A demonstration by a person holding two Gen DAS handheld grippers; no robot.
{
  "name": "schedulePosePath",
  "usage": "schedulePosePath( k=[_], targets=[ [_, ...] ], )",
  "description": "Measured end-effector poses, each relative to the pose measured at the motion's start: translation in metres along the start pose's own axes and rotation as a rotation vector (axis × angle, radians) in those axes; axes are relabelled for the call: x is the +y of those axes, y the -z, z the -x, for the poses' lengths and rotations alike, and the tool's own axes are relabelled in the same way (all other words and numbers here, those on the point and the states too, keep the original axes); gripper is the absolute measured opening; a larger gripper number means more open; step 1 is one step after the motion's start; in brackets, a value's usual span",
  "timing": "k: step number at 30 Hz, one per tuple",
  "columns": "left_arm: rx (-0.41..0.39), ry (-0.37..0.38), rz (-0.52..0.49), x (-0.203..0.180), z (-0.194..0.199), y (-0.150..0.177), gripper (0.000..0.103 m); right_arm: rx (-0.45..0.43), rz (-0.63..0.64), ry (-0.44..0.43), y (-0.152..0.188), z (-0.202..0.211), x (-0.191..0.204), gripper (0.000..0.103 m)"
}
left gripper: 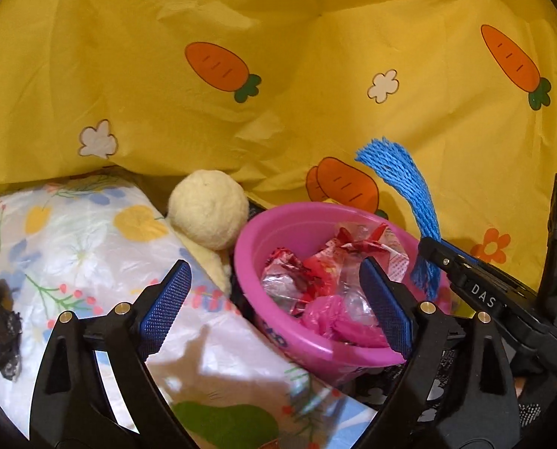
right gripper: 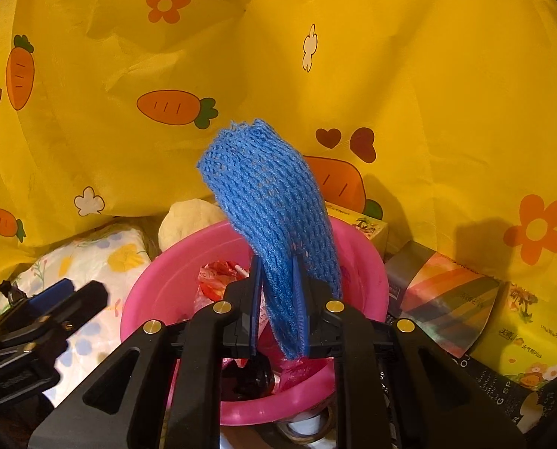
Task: Collect trash
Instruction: 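Carry both items over the pink bucket and open both tools to drop them, then move both open tools back toward the red cup and black bag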
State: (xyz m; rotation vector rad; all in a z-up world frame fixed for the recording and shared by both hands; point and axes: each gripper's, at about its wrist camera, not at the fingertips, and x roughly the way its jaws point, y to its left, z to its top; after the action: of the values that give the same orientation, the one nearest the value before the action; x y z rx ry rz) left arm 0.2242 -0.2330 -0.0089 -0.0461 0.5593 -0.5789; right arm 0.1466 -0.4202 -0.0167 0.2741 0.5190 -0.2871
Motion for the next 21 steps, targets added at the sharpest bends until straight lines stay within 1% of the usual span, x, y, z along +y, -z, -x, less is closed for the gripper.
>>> schedulePosePath(
  k=[1,2,3,5,7,11,12,15,17,21],
  targets=[
    [-0.012,-0.015,0.007,0.004,0.008,0.001,0.091,-0.002,-0.003,0.005,0.0,0.0,-0.001,0.037],
    [-0.026,-0.031,0.017,0.009,0.016,0.002,0.093,-0.002,-0.003,0.005,0.0,0.0,-0.001,0.043],
    [-0.033,-0.049,0.027,0.013,0.023,0.003,0.093,-0.008,-0.008,0.006,0.001,0.002,-0.003,0.052],
    [-0.058,-0.069,0.039,0.021,0.038,0.005,0.094,-0.023,-0.018,0.009,0.001,0.006,-0.008,0.055],
    [-0.07,-0.097,0.049,0.026,0.05,0.007,0.094,-0.035,-0.041,0.003,0.002,0.012,-0.014,0.06],
    [-0.096,-0.147,0.056,0.031,0.069,0.014,0.095,-0.06,-0.067,0.006,0.003,0.024,-0.021,0.063],
    [-0.1,-0.16,0.054,0.031,0.073,0.016,0.096,-0.064,-0.07,0.005,0.004,0.026,-0.021,0.065],
    [-0.097,-0.198,0.048,0.032,0.082,0.021,0.096,-0.083,-0.06,-0.002,0.009,0.037,-0.015,0.073],
    [-0.09,-0.225,0.052,0.035,0.088,0.025,0.096,-0.089,-0.047,-0.01,0.014,0.043,-0.009,0.074],
    [-0.086,-0.275,0.062,0.042,0.103,0.035,0.096,-0.096,-0.009,-0.052,0.028,0.055,0.011,0.078]
  ],
)
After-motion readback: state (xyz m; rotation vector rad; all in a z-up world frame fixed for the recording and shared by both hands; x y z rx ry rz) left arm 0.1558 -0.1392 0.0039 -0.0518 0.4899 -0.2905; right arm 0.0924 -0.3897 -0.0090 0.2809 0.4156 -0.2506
